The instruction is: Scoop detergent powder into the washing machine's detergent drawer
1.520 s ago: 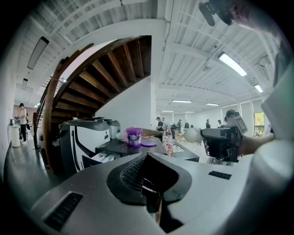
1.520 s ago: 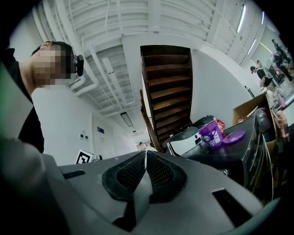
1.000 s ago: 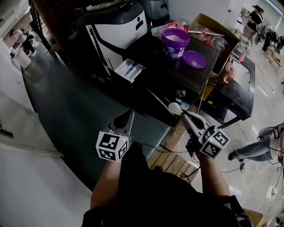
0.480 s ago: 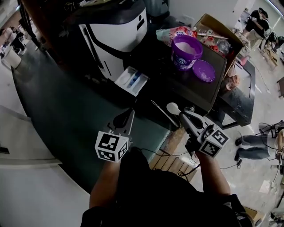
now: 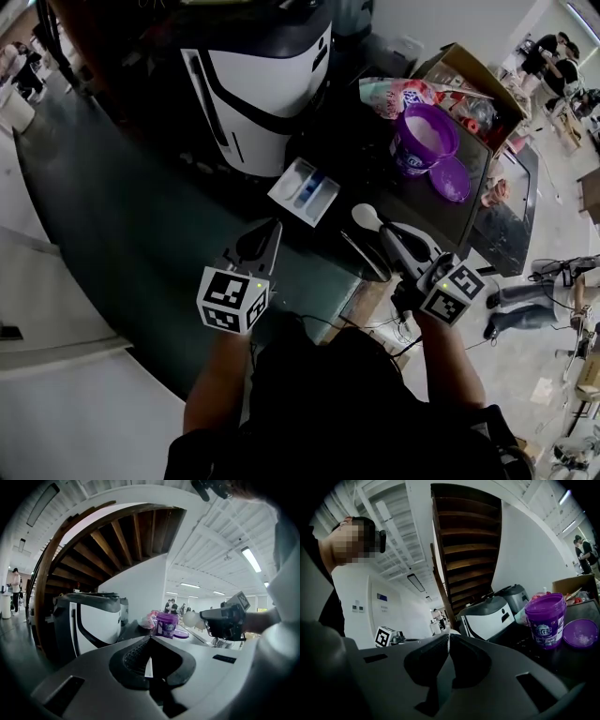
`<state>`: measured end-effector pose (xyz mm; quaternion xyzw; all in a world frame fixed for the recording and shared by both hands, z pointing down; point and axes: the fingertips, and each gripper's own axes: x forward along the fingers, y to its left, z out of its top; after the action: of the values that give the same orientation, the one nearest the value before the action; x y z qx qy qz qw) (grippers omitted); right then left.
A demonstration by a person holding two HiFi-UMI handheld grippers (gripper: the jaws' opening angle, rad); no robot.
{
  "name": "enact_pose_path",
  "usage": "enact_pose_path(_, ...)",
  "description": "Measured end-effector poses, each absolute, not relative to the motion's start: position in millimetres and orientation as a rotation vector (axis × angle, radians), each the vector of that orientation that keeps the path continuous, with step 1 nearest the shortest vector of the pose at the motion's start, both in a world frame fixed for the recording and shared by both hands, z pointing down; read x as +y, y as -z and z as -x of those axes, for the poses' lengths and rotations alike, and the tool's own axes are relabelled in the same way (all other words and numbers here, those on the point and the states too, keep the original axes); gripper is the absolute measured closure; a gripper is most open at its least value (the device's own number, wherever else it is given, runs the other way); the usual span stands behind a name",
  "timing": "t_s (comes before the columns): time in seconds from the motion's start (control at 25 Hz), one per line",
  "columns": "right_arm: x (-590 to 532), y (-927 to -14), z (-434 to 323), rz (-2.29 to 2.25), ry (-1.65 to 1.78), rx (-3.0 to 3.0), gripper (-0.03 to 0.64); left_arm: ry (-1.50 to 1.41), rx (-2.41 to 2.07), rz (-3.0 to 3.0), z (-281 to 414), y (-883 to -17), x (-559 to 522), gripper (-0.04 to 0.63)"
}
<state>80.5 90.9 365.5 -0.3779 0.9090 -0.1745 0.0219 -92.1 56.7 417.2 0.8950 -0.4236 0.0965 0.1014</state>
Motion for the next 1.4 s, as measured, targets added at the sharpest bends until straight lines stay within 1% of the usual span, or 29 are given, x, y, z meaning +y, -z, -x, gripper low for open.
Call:
enact_pose_path(0.16,80,-360,-79,1.192,0.563,2.795,0.597,-0.272,-1.238,-2.626,96,-410,47,0.588)
enact_pose_path(0.4,53,-353,-90,1.21,0.584,2.775,0.597,-0.297,-1.194,-2.62,82,-402,21,0.588)
enact_pose_path(0.92,-56,-330,-181,1.301,0.501,2.652,0.597,-0.348,-1.149,-2.689,11,-371,-83,0.588)
enact_pose_path(1.24,-93,-338,-220,1.287,0.528,2.662,0.597,-0.361,-1.102,-2.708,-47,-367,-129,0.588)
enact_pose_path(1.4,-105,-342,-235,1.297,0.539,2.647,0.597,-0.381,-1.087,-2.718,-62,-367,-139,0.588)
